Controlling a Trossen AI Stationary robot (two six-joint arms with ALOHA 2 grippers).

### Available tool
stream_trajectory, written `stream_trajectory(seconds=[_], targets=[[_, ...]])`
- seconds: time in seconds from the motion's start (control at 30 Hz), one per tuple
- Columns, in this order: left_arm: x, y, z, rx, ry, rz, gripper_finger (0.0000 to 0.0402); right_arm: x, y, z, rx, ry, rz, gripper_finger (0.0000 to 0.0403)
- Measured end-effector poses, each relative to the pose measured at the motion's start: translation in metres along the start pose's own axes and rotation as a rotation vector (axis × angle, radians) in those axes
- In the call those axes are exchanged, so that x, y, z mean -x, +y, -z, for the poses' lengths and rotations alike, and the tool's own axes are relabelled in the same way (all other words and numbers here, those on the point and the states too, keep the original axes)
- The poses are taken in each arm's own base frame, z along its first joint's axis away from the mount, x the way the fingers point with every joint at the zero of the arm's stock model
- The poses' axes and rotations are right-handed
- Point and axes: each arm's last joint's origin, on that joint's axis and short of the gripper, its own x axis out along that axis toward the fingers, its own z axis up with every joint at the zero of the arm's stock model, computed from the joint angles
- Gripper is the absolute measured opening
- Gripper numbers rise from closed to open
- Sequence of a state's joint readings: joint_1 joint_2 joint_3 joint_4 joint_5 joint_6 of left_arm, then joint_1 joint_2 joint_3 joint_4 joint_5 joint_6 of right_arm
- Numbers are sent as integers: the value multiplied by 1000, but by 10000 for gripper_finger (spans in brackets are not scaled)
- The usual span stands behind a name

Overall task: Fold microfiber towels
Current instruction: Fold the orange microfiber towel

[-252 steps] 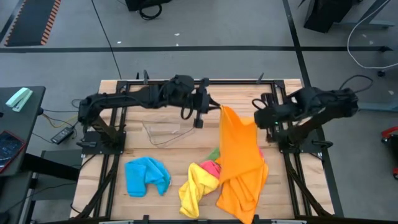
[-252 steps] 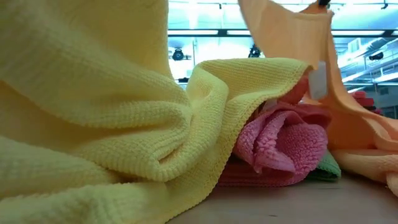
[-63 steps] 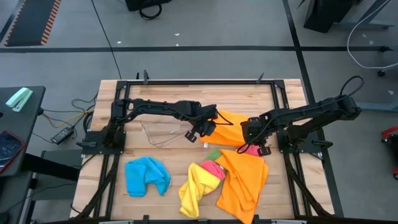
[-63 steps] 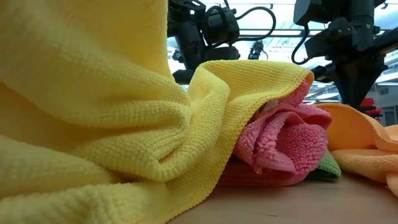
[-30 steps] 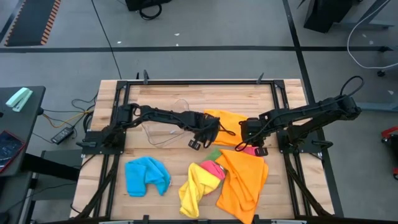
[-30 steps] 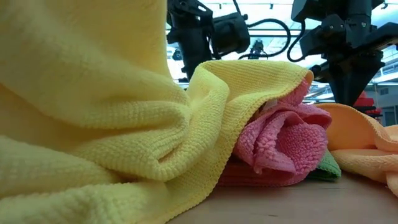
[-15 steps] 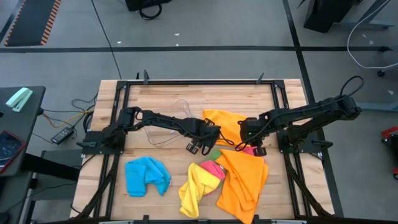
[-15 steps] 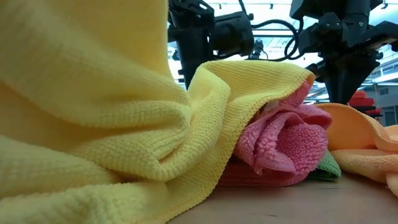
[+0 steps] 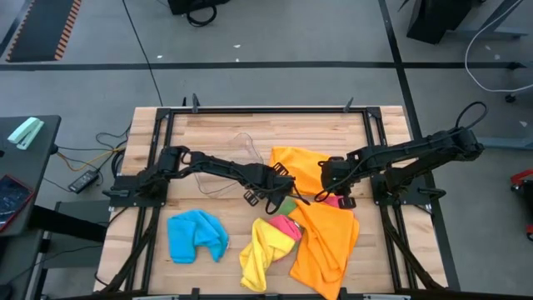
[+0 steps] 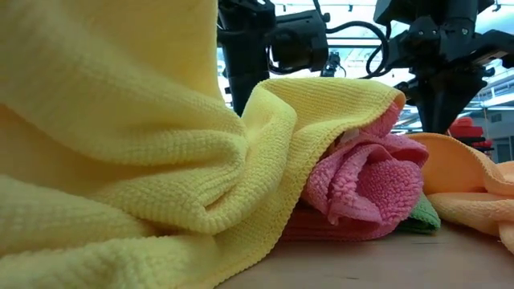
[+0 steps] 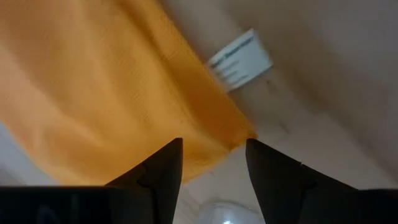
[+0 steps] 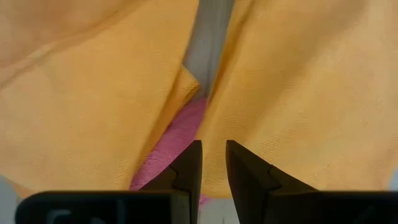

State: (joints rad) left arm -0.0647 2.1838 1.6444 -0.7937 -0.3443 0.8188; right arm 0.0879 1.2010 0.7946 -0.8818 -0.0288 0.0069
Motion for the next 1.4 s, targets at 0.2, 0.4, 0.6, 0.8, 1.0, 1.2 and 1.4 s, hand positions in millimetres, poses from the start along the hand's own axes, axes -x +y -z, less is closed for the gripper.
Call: stream_trajectory(seconds=[0.2, 0.4, 0.6, 0.8, 1.0, 1.2, 1.4], targets=[[-4, -4, -3, -10, 3, 7, 182, 0, 0, 0, -4, -1, 2, 80], [-9, -4, -4, -17, 6, 7, 170, 0, 0, 0, -5, -1, 2, 80], [-12, -5, -4, -54, 25, 14, 158, 0, 0, 0, -12, -1, 2, 80], [-12, -6, -3, -44, 28, 22, 157, 0, 0, 0, -12, -1, 2, 80], [-14, -3, -1, 23, 2, 38, 129, 0, 0, 0, -12, -2, 2, 80], [-19, 5, 3, 113, -35, 35, 50, 0, 0, 0, -19, -4, 2, 80], [-20, 6, 4, 87, -32, 36, 13, 0, 0, -1, -19, -15, 1, 80]])
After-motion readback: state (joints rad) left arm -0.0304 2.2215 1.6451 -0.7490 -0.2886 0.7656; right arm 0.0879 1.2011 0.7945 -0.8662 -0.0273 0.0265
